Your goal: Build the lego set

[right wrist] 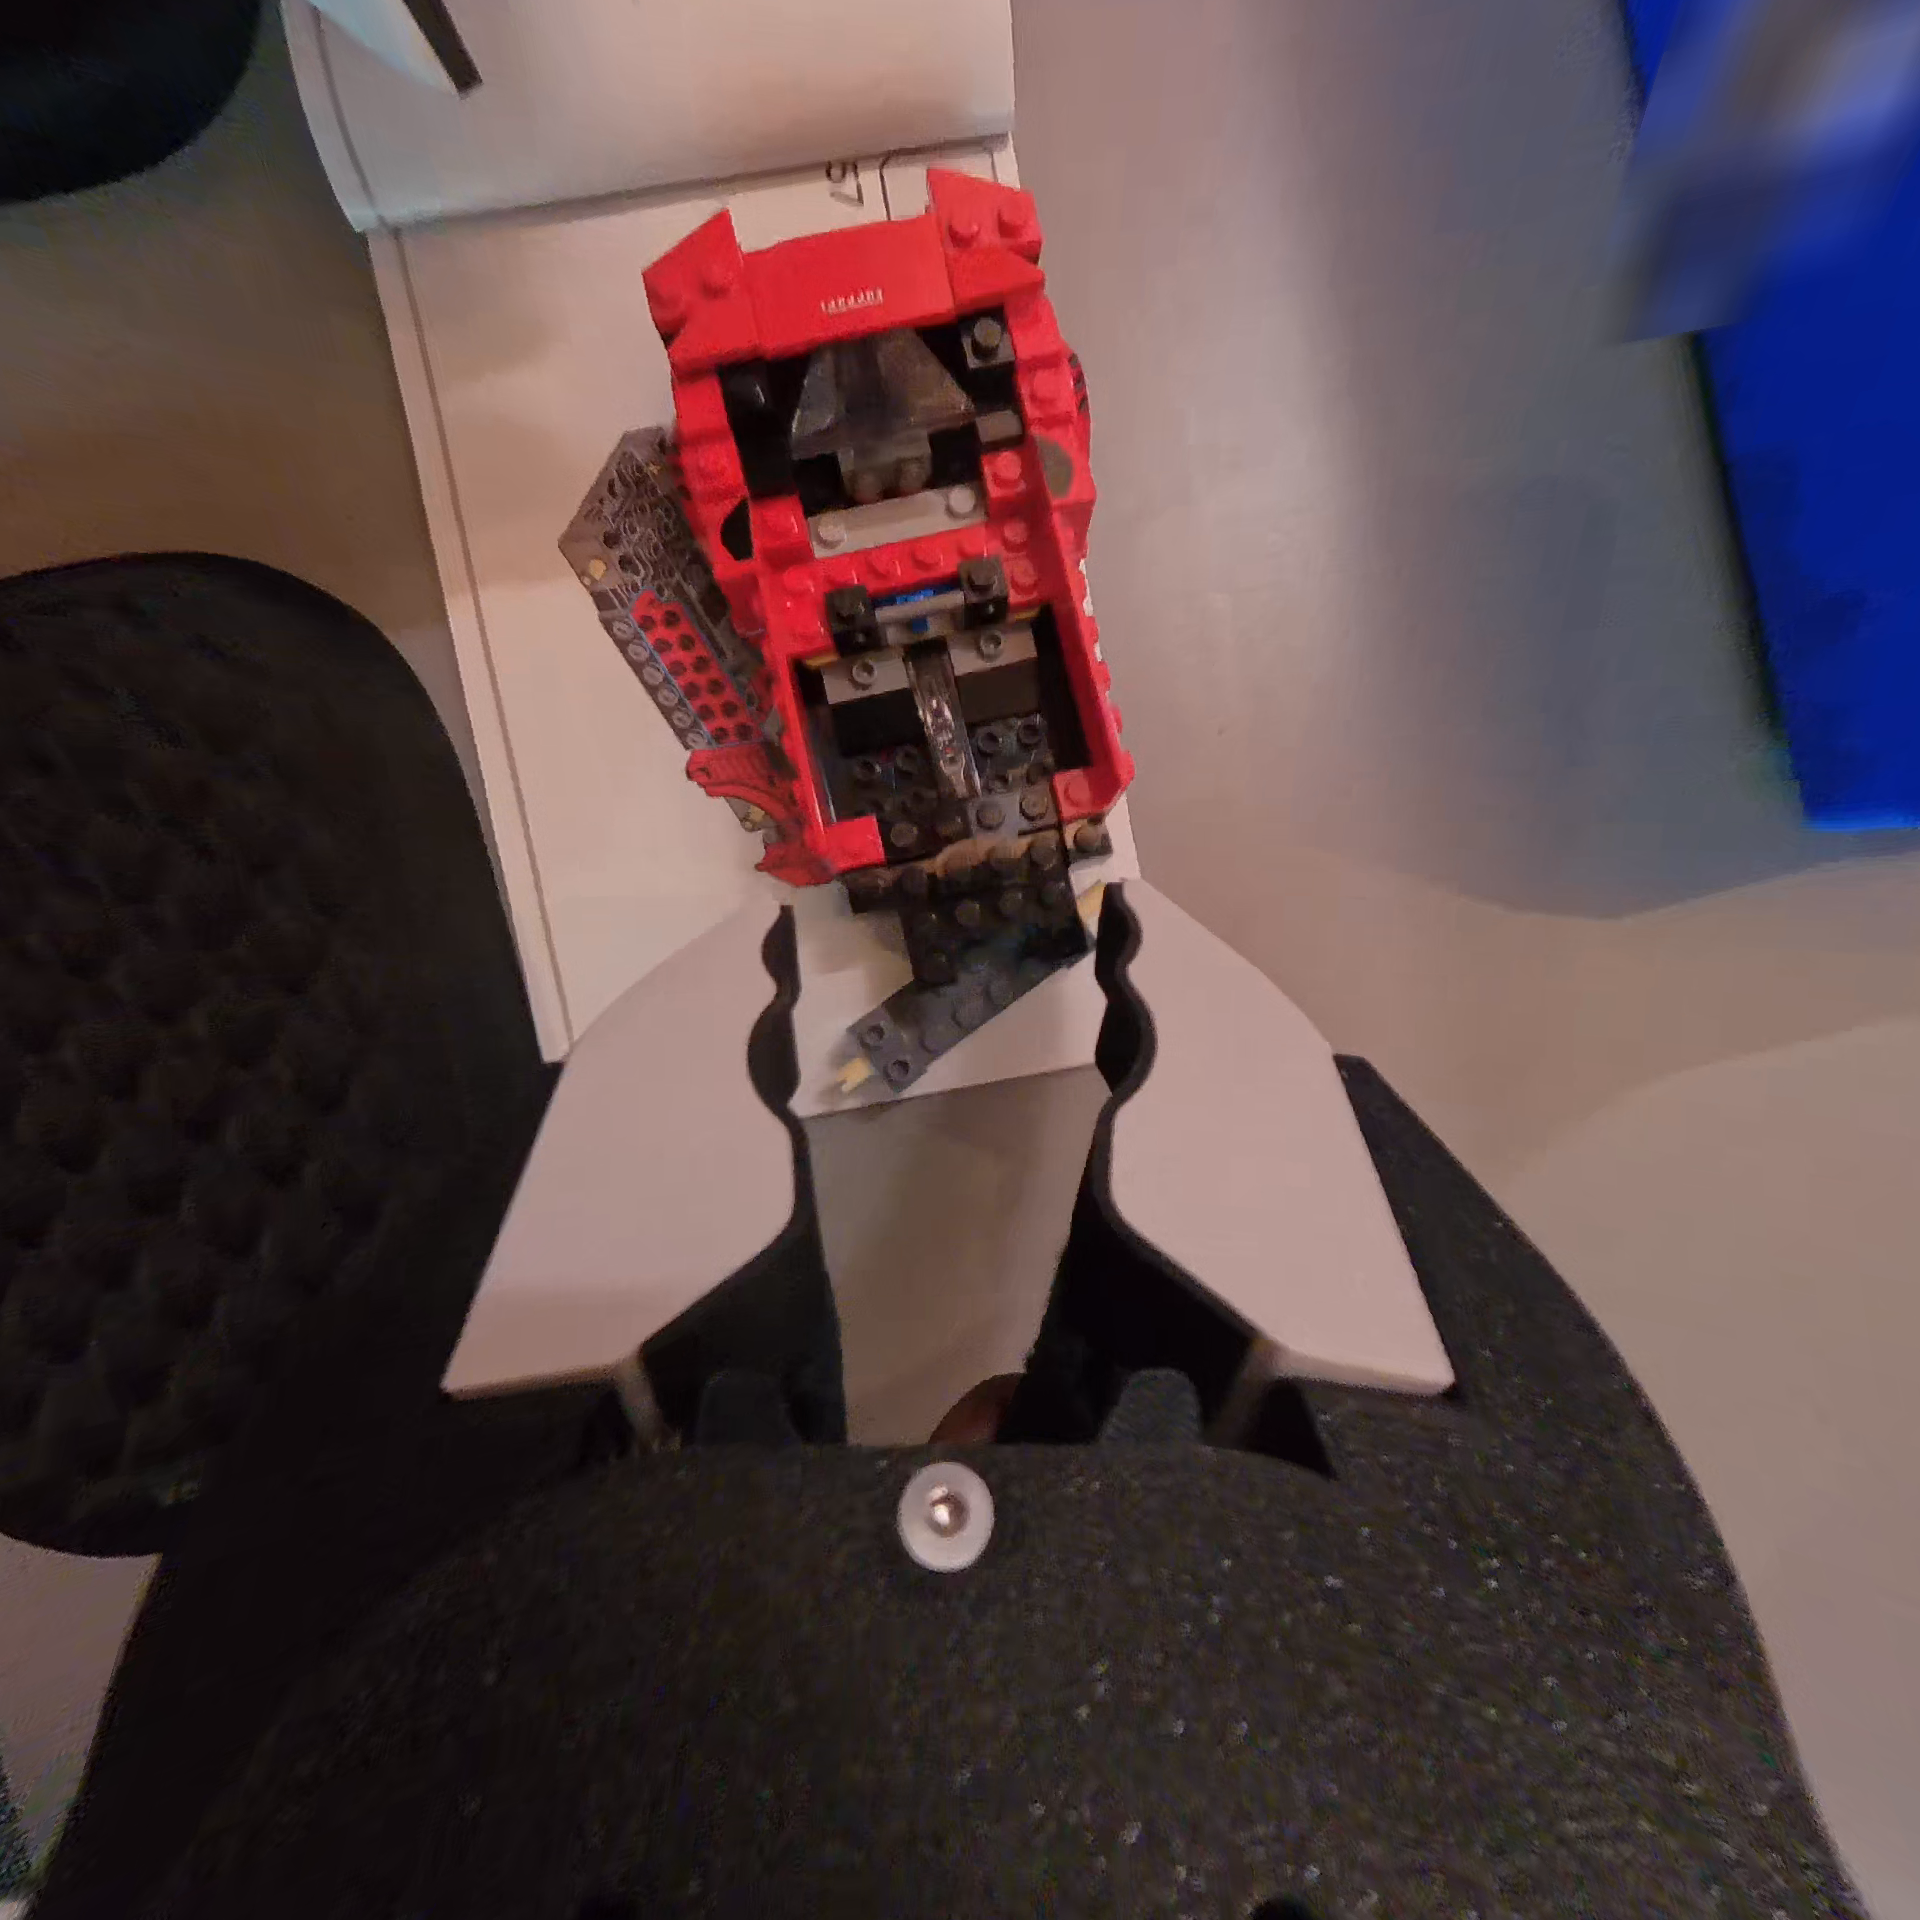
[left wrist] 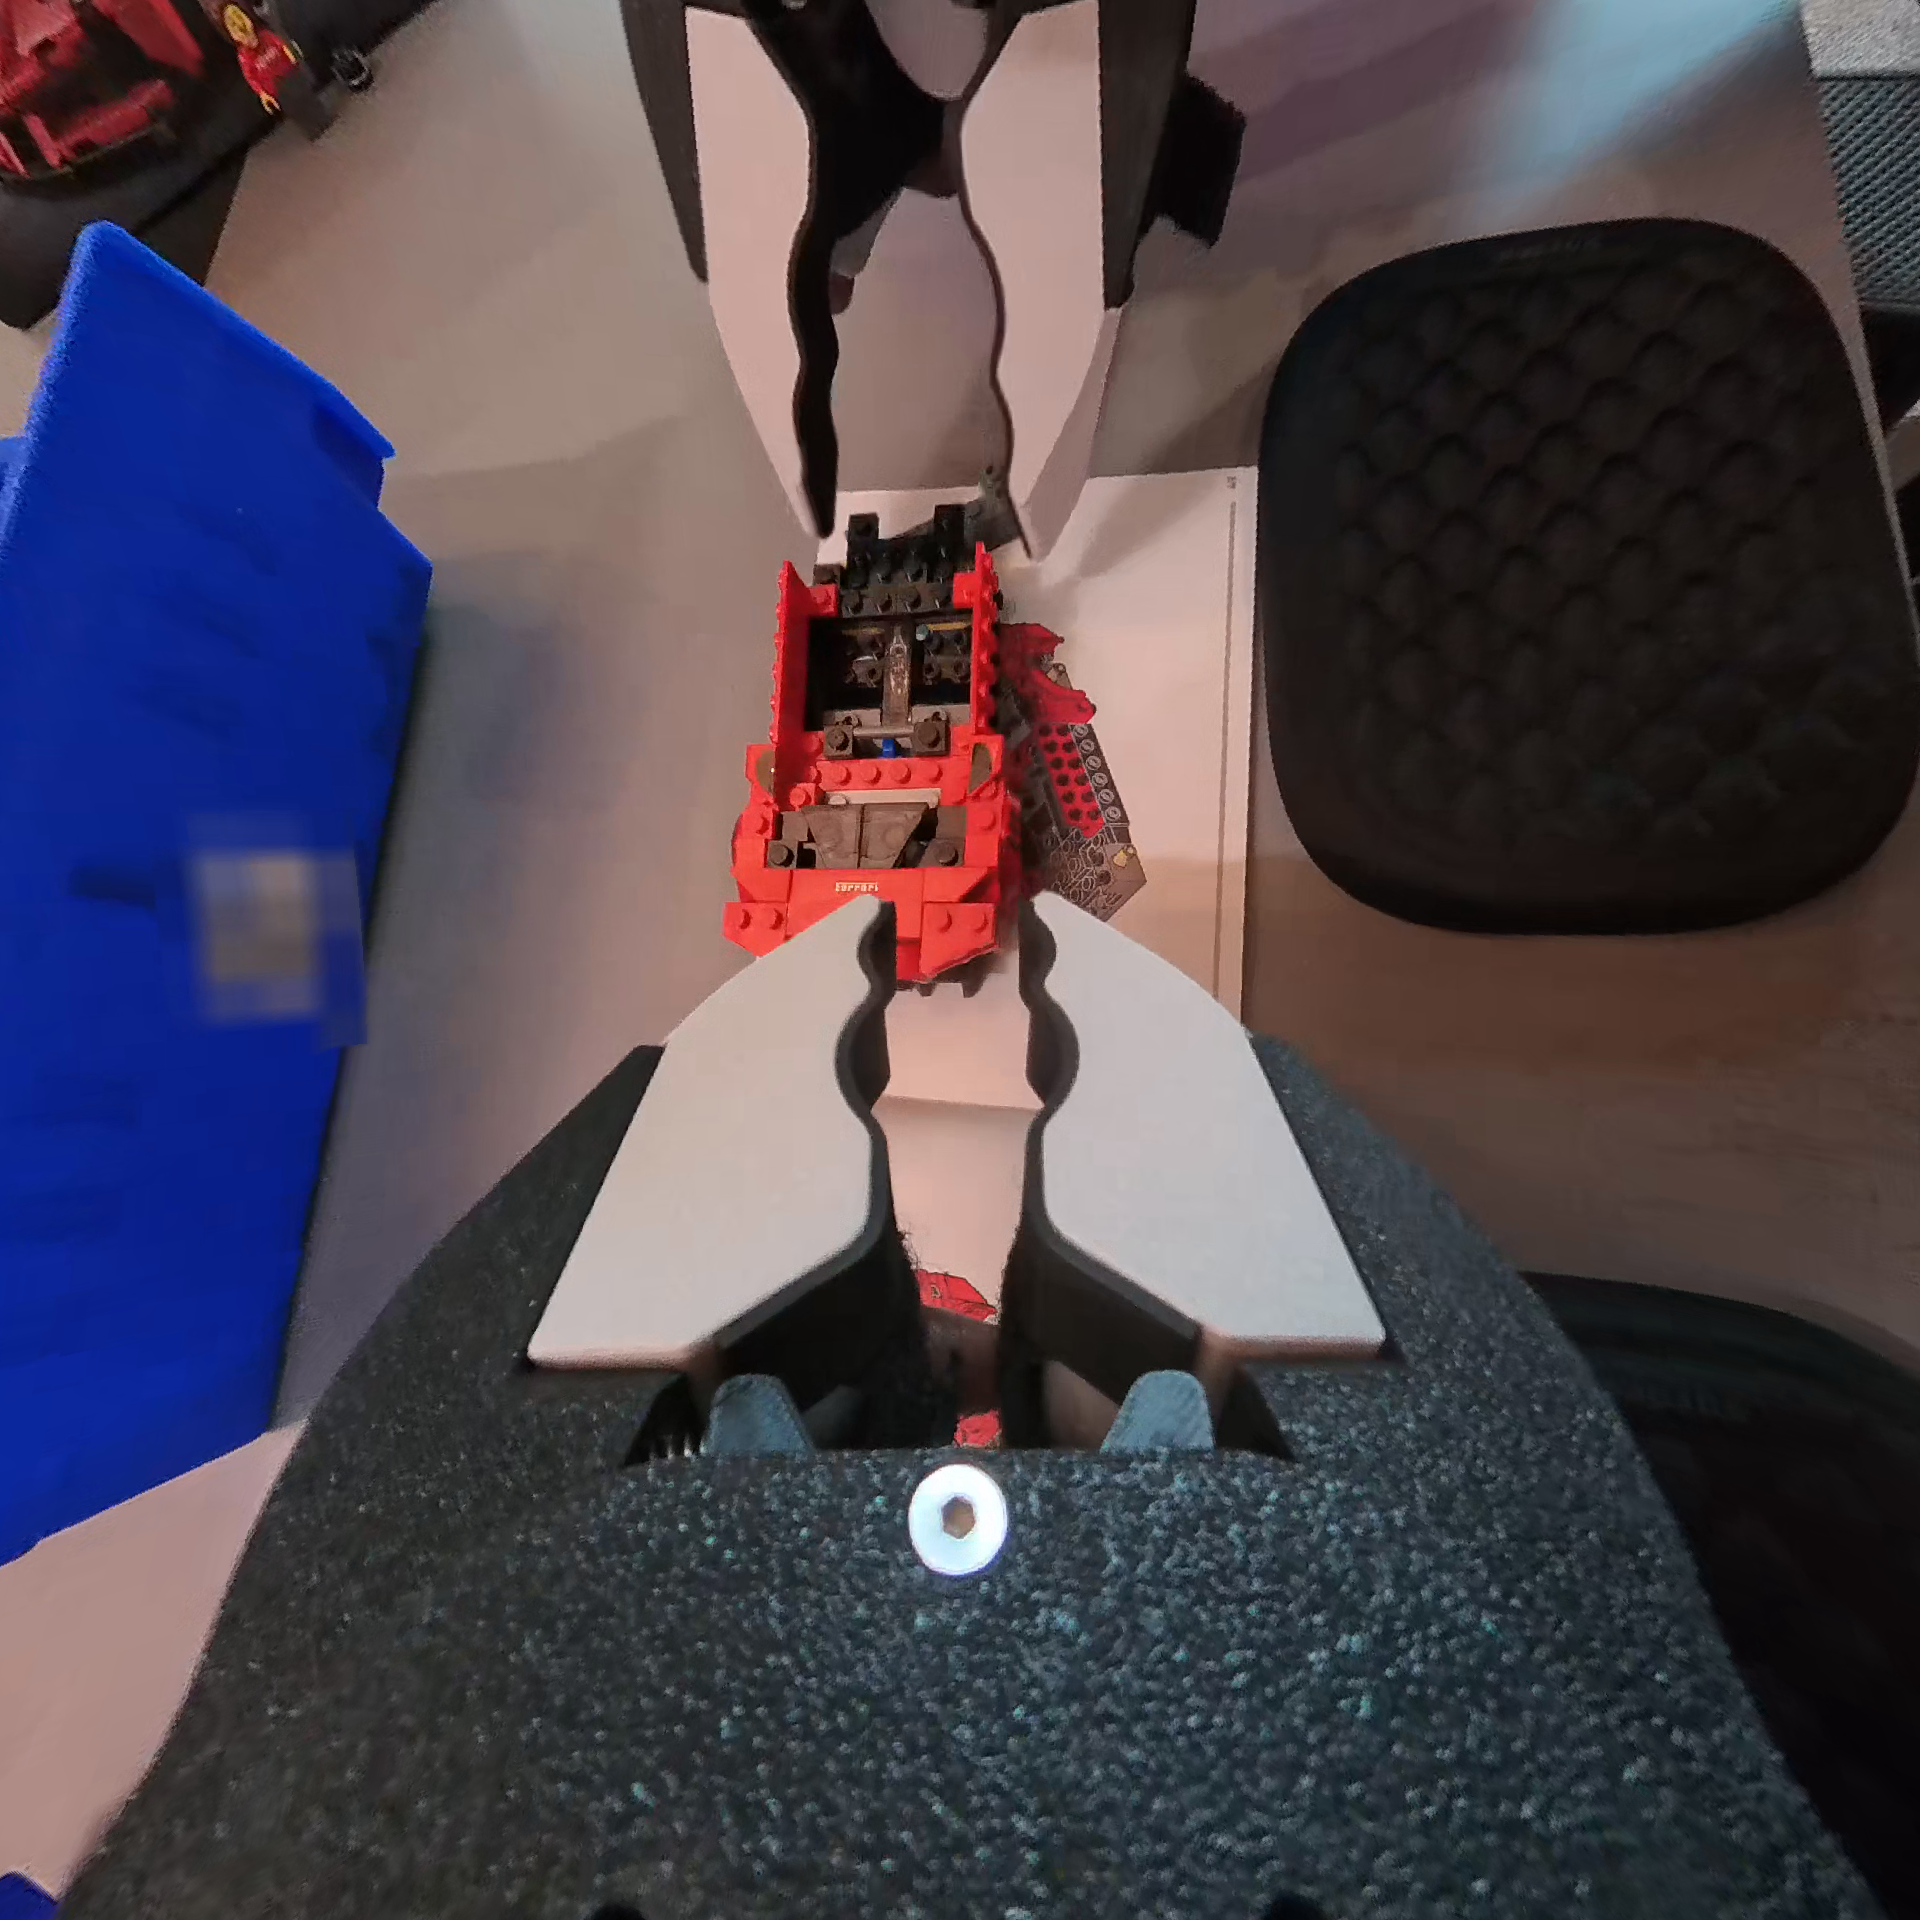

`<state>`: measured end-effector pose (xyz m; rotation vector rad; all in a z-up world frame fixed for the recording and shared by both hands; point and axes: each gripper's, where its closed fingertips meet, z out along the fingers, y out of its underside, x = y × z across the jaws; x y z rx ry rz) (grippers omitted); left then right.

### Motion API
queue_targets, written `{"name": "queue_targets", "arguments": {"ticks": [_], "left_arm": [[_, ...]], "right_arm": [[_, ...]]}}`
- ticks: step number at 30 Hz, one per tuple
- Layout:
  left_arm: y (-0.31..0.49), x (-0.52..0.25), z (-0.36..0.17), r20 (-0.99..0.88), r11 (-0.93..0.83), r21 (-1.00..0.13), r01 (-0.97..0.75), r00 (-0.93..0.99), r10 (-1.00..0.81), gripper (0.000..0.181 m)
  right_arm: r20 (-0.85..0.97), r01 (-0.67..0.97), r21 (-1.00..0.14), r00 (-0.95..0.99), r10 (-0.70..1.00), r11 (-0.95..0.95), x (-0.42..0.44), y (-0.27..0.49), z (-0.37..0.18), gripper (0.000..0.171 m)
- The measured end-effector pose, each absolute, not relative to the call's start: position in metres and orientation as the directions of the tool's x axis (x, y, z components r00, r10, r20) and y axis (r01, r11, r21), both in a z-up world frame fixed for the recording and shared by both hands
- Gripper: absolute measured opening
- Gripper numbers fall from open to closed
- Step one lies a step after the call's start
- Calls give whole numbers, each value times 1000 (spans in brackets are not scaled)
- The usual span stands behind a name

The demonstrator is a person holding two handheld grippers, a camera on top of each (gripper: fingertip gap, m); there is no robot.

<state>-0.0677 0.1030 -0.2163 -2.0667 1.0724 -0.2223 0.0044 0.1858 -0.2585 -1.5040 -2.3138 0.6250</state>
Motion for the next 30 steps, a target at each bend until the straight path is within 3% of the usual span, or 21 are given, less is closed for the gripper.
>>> {"name": "queue_targets", "arguments": {"ticks": [4, 9, 13, 19, 30], "left_arm": [[106, -64, -218, -194, -330, -702, -632, 615, -764, 28], [130, -53, -219, -178, -340, -690, -639, 605, -776, 71], [153, -38, -233, -113, -388, -634, -668, 577, -809, 82], [166, -23, -260, -38, -434, -507, -744, 523, -852, 80], [165, -25, -261, -64, -410, -482, -775, 497, -865, 63]], "right_arm": [[-8, 805, -510, -356, 934, 303, 20, 193, -258, 60], [-90, 856, -489, -242, 966, 169, 50, 195, -268, 49], [-95, 838, -531, -204, 974, 124, 56, 184, -275, 42], [-124, 803, -594, -145, 982, 43, 39, 176, -274, 30], [-183, 791, -611, -121, 976, -16, 27, 170, -274, 31]]}}
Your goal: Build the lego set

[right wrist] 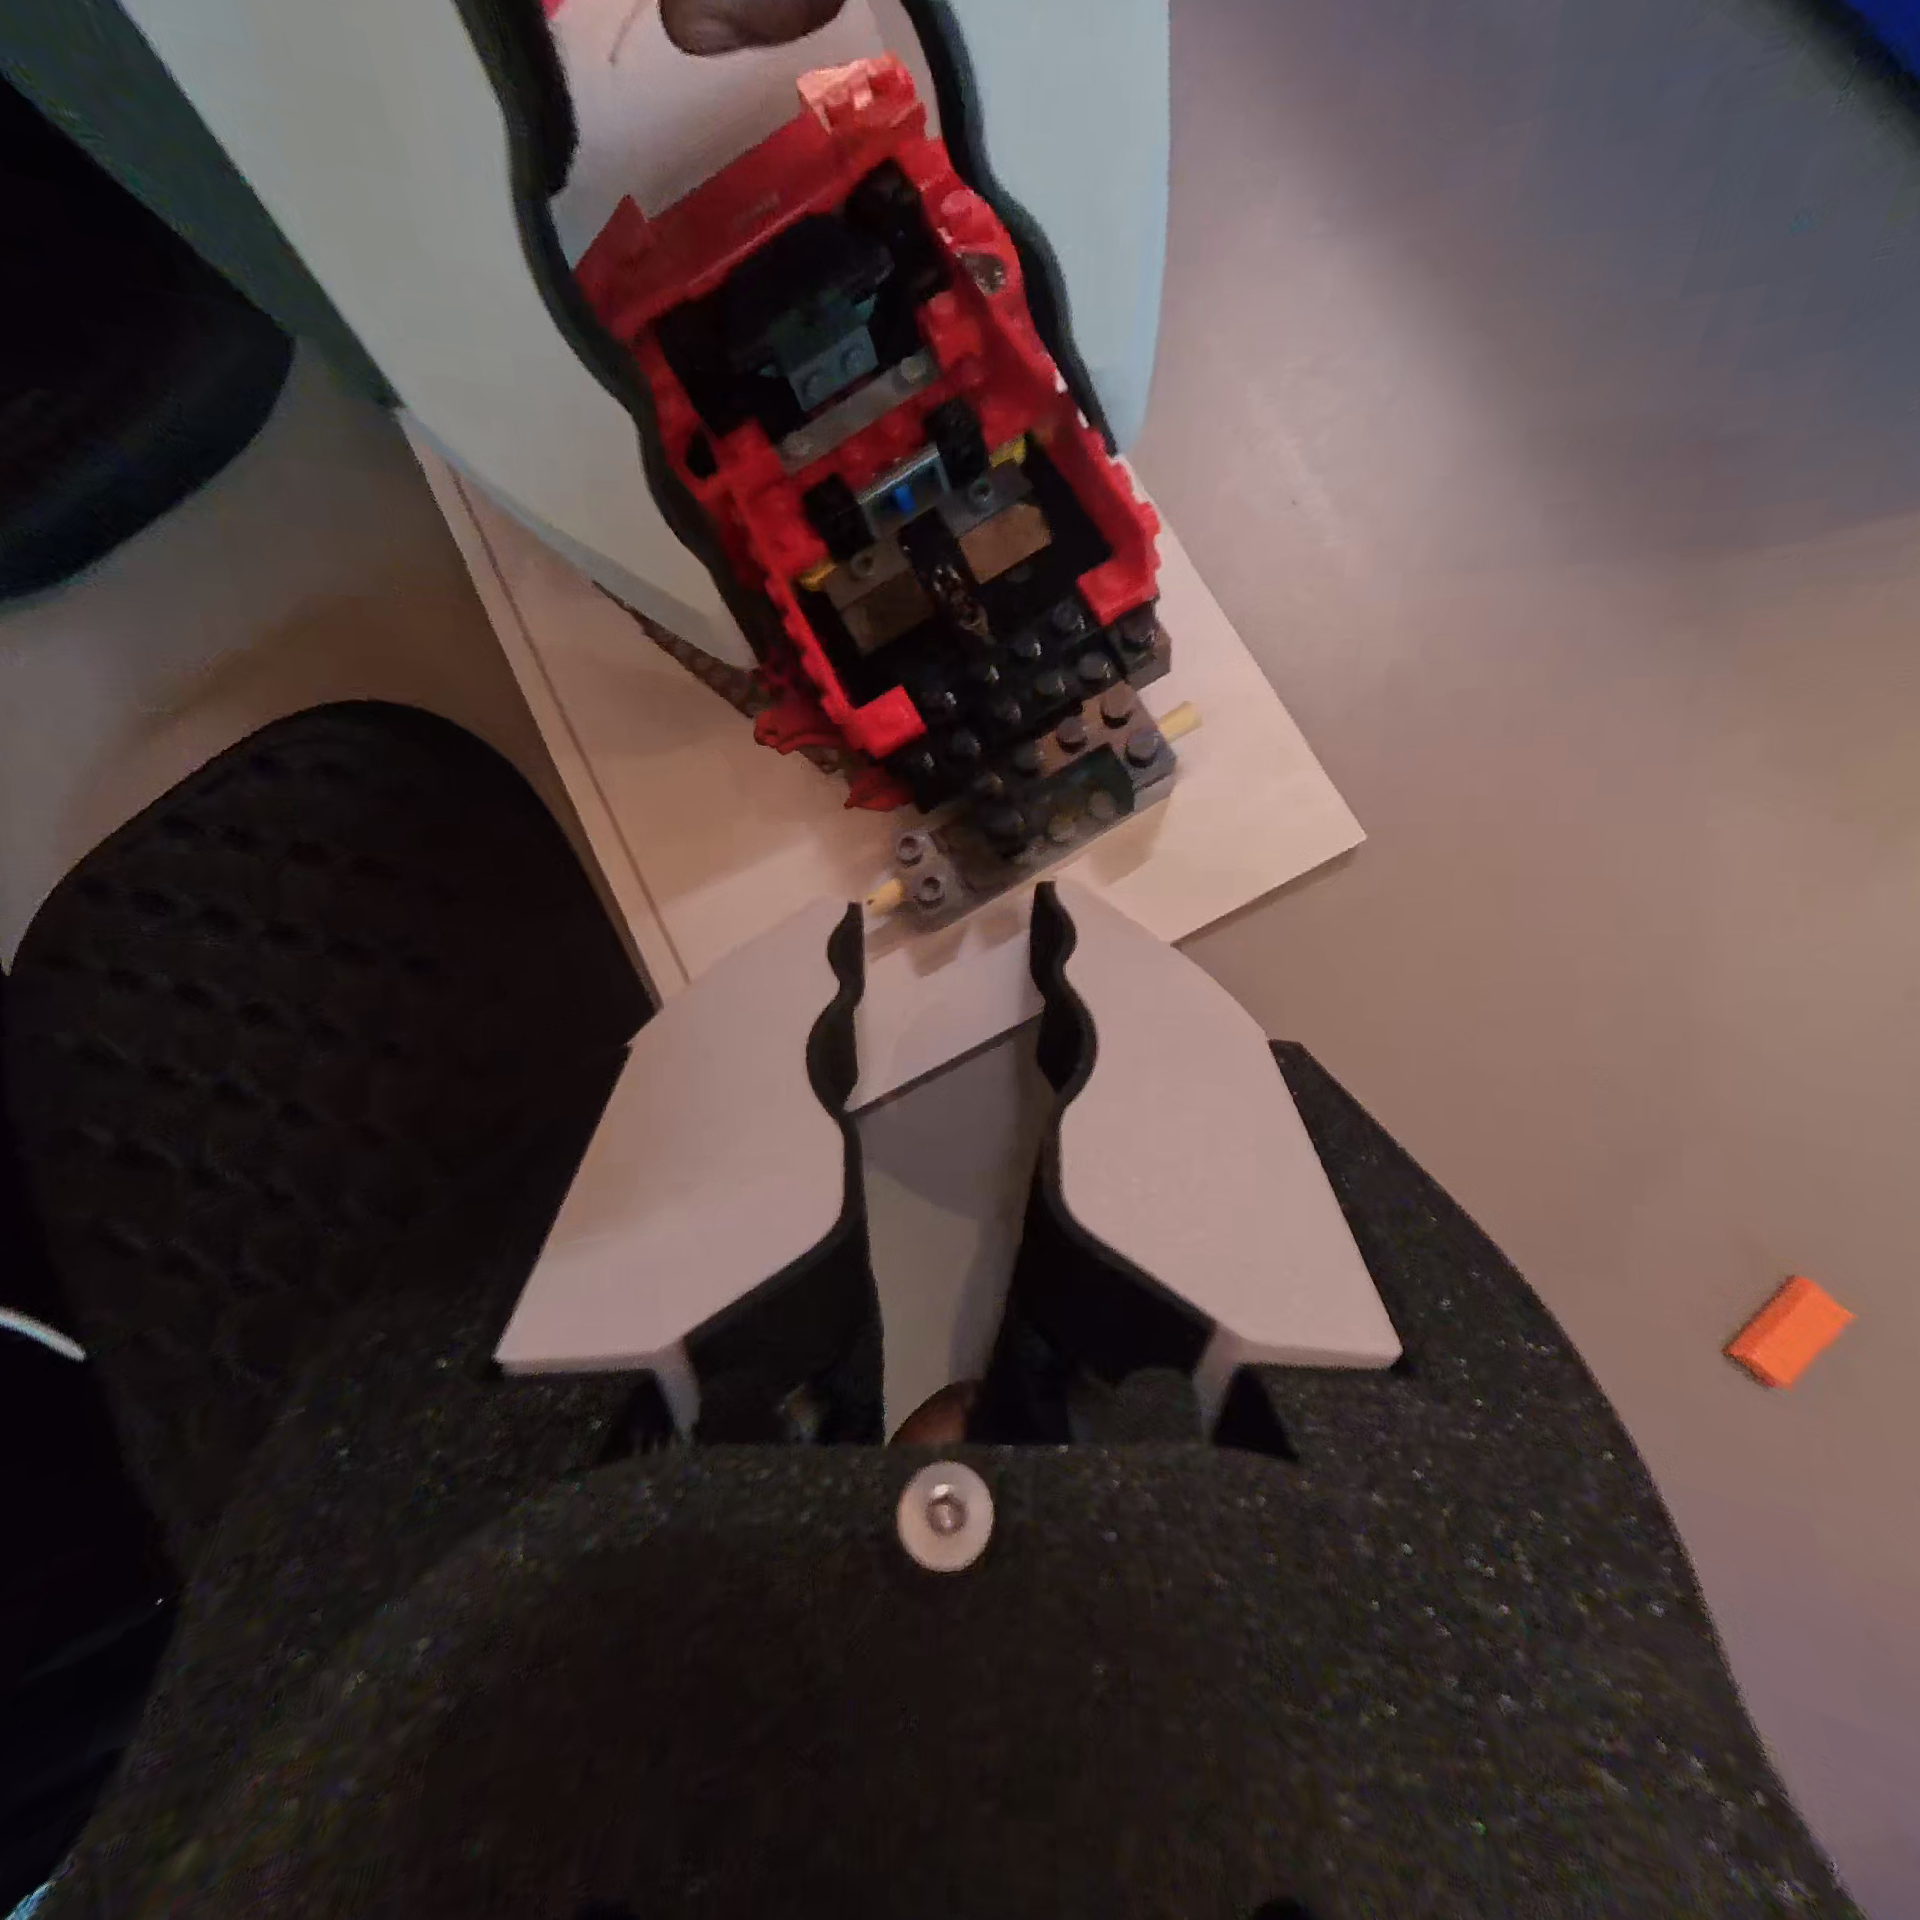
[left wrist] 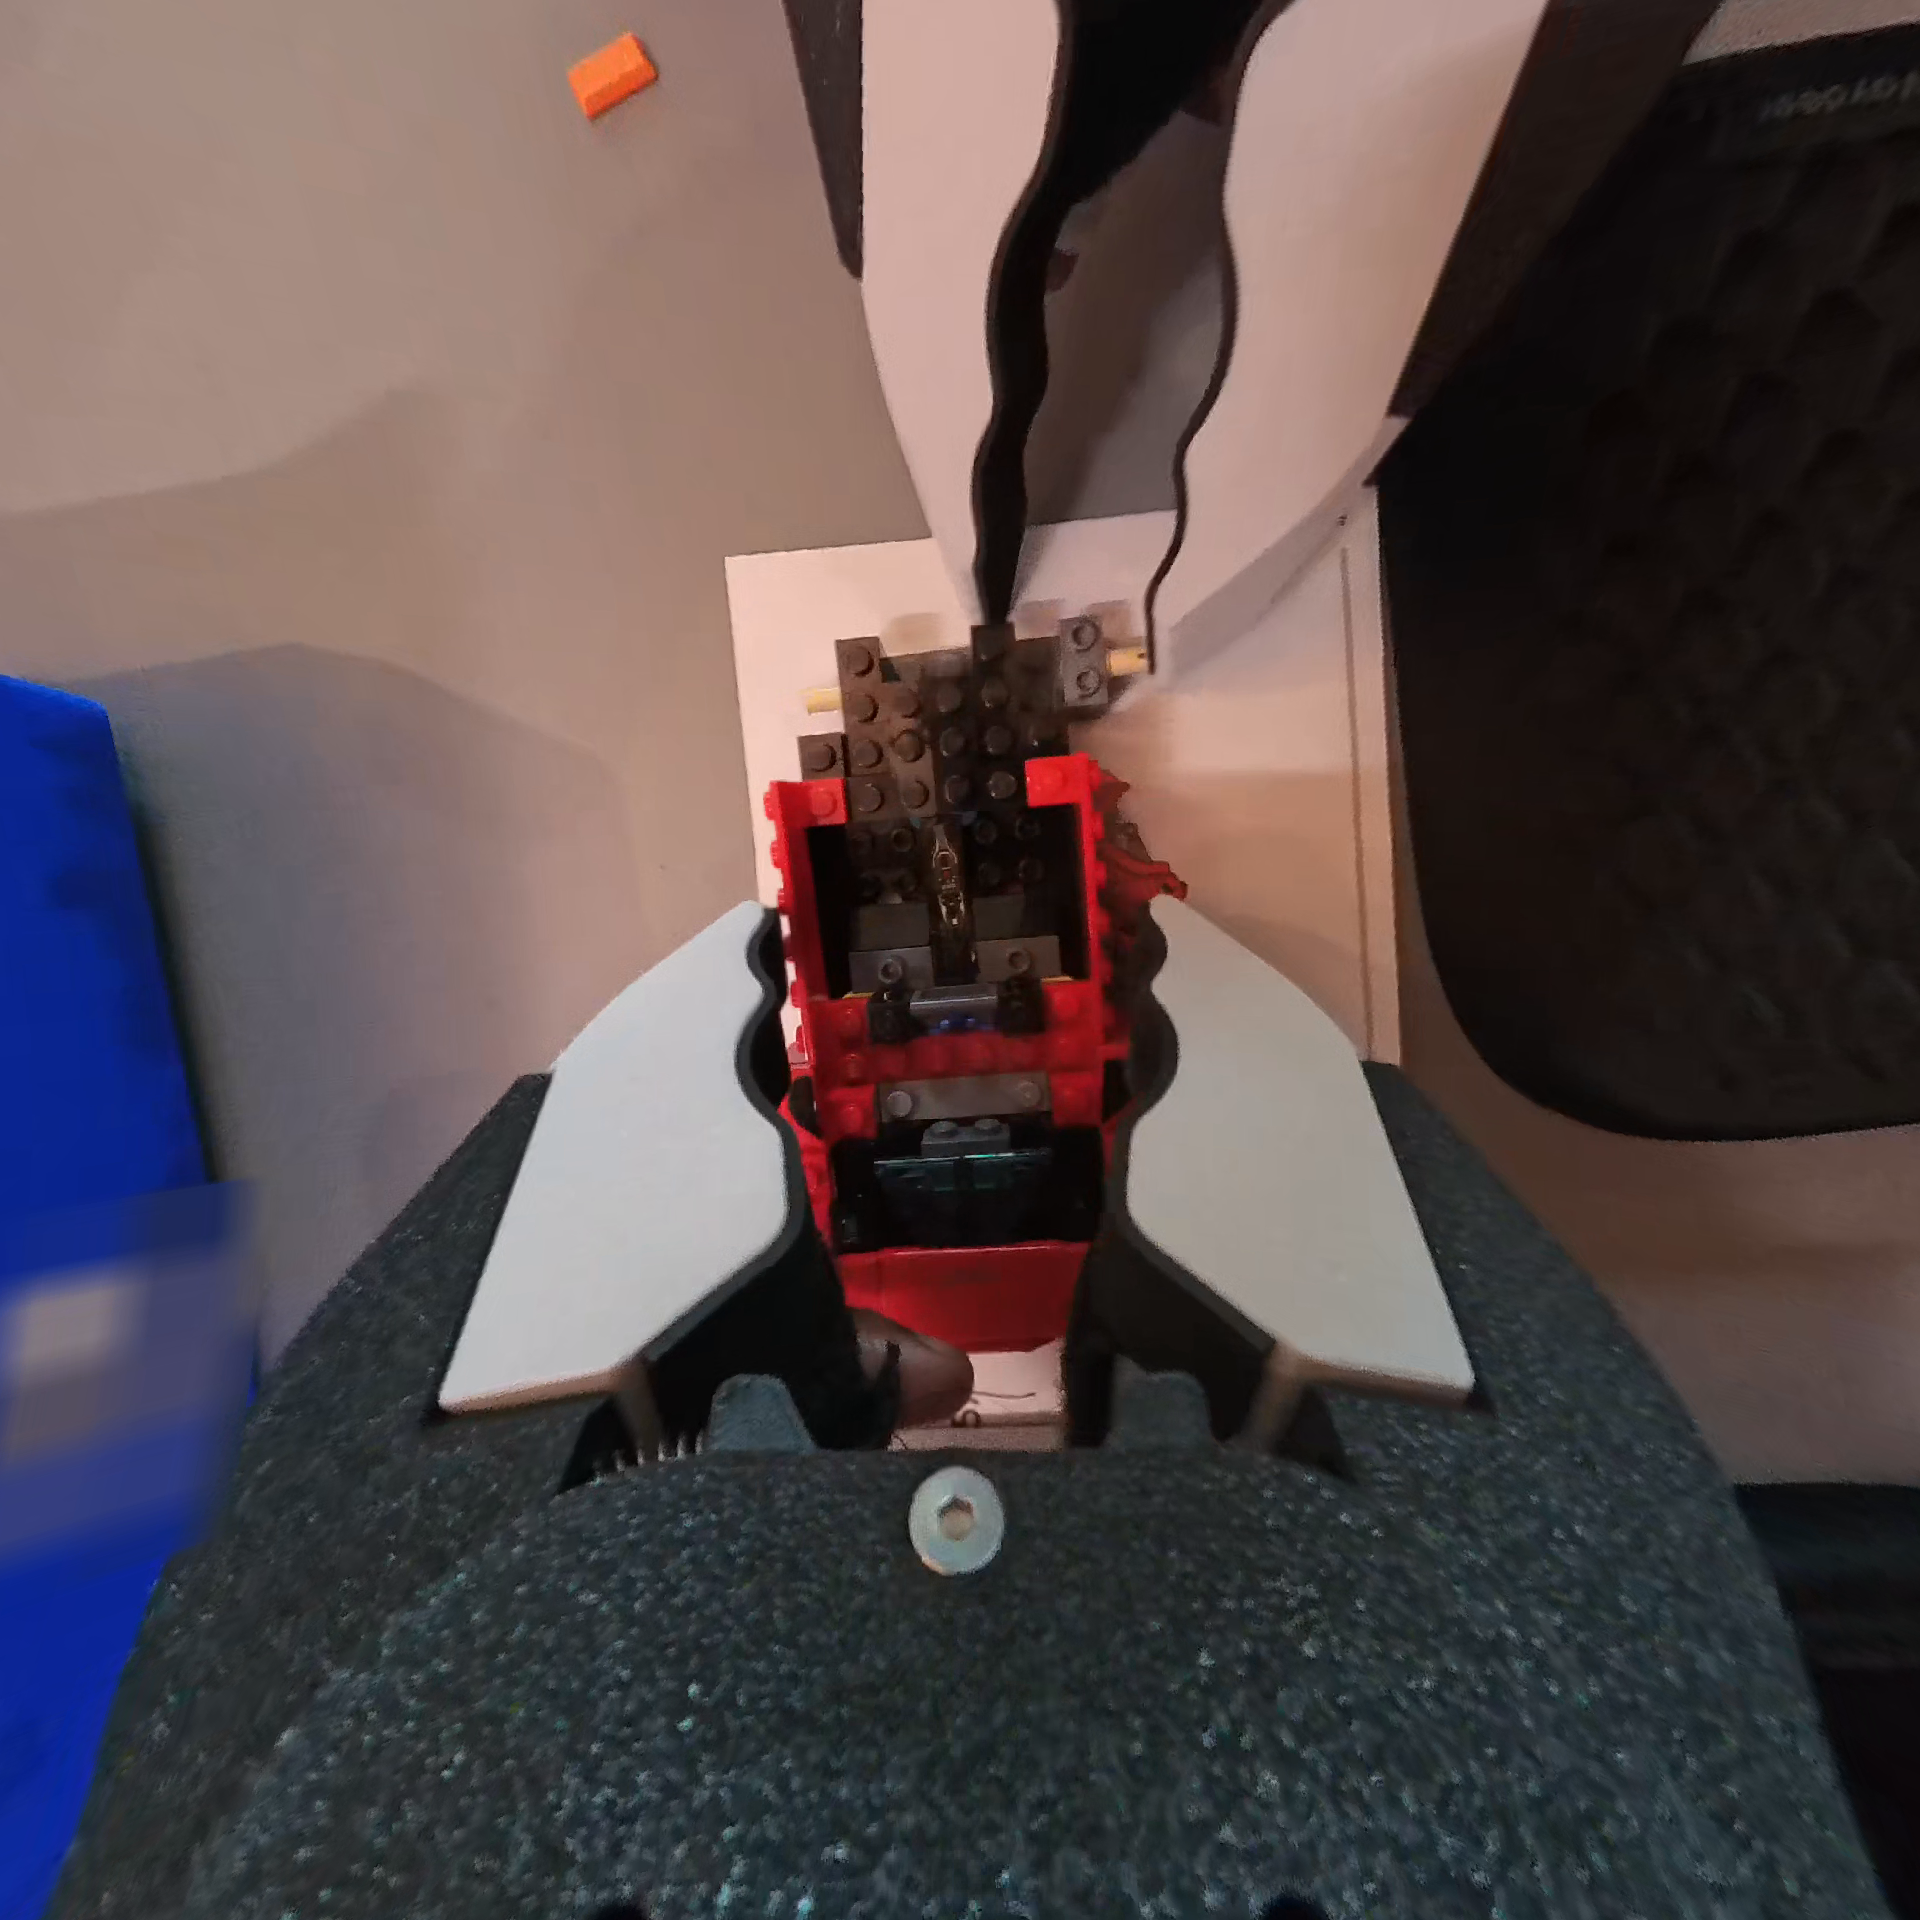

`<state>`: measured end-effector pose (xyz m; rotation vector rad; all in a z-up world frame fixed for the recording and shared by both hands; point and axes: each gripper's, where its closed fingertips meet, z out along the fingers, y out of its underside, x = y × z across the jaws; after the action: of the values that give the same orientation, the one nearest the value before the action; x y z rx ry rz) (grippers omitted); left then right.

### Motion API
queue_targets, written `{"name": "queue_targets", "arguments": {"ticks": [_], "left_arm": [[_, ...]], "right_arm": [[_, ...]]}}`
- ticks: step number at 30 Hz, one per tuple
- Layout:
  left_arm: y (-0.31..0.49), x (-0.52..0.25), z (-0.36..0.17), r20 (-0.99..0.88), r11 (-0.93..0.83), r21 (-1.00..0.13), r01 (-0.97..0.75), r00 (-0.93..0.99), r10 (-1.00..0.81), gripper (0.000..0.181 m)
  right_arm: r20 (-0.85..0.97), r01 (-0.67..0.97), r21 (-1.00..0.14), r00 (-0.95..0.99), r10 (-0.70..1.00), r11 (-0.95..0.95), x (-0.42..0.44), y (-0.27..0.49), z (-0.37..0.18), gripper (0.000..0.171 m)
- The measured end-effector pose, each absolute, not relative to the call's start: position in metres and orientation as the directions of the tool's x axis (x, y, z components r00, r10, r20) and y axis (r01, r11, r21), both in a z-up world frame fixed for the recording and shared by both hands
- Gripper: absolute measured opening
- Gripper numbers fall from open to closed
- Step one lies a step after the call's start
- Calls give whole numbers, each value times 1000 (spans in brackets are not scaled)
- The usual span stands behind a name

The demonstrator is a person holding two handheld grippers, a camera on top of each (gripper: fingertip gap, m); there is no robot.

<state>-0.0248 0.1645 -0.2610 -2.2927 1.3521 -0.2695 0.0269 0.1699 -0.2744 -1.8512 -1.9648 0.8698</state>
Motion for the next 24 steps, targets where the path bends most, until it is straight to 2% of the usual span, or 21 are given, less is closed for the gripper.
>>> {"name": "queue_targets", "arguments": {"ticks": [10, 14, 18, 24], "left_arm": [[162, -35, -258, -86, -405, -490, -772, 505, -859, 61], [161, -35, -259, -74, -419, -487, -766, 514, -855, 77], [159, -34, -266, -73, -421, -459, -782, 505, -860, 80], [159, -35, -269, -64, -412, -460, -786, 493, -868, 66]], "right_arm": [[-139, 797, -603, -67, 988, -31, 16, 169, -275, 30], [-80, 808, -585, -144, 986, 71, 25, 177, -268, 44], [-36, 735, -653, -271, 962, 183, 19, 192, -251, 48], [-107, 764, -605, -357, 928, 224, 21, 190, -265, 48]]}}
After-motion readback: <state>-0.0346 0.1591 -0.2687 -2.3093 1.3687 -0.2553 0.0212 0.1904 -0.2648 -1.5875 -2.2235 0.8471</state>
